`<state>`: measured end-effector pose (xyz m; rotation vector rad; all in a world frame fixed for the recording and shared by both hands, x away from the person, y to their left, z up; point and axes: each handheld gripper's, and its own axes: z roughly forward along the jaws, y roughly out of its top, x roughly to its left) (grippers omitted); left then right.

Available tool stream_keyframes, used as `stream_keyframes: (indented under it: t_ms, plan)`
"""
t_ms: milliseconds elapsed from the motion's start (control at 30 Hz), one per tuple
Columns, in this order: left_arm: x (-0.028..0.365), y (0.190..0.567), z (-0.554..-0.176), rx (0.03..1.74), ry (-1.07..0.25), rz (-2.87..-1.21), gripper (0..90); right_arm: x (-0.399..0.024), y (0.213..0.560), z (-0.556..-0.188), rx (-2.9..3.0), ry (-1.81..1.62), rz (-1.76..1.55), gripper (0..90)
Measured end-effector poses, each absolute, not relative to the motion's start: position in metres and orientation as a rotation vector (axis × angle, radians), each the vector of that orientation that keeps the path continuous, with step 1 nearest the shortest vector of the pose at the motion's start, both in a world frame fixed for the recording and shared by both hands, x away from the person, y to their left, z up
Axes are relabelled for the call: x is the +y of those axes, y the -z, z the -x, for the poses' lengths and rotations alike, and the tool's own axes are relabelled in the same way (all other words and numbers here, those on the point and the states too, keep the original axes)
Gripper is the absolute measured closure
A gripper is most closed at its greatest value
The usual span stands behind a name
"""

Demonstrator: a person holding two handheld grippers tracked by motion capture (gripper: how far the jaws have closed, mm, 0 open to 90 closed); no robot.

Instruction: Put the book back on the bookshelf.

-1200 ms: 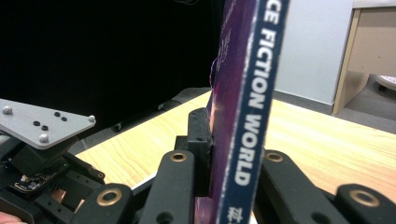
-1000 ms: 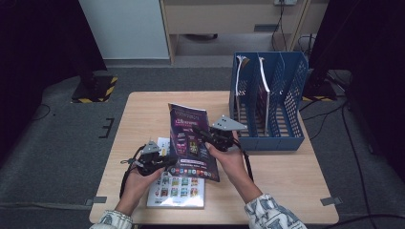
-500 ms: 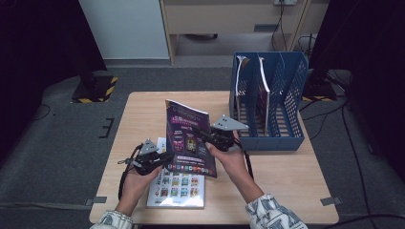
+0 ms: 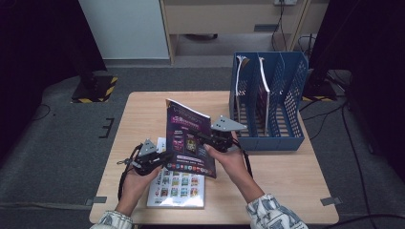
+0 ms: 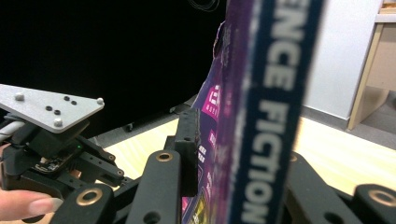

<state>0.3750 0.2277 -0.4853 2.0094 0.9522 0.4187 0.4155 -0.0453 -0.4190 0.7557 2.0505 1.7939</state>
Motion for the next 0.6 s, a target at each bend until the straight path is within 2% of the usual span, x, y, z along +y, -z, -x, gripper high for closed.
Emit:
stream_keyframes:
  t_ms: [267, 433, 600]
  plan:
    - [0.228, 0.483, -0.374, 0.944, -0.437, -2.003, 77.4, -0.047, 0.417, -0.417, 2.060, -1.790, -0.769, 69.4]
    - [0.229, 0.481, -0.374, 0.946, -0.460, -1.997, 77.8, -0.047, 0.416, -0.416, 2.063, -1.801, -0.739, 80.7]
    - [0.237, 0.475, -0.372, 0.965, -0.508, -1.935, 80.0, -0.046, 0.410, -0.417, 2.046, -1.827, -0.735, 83.0]
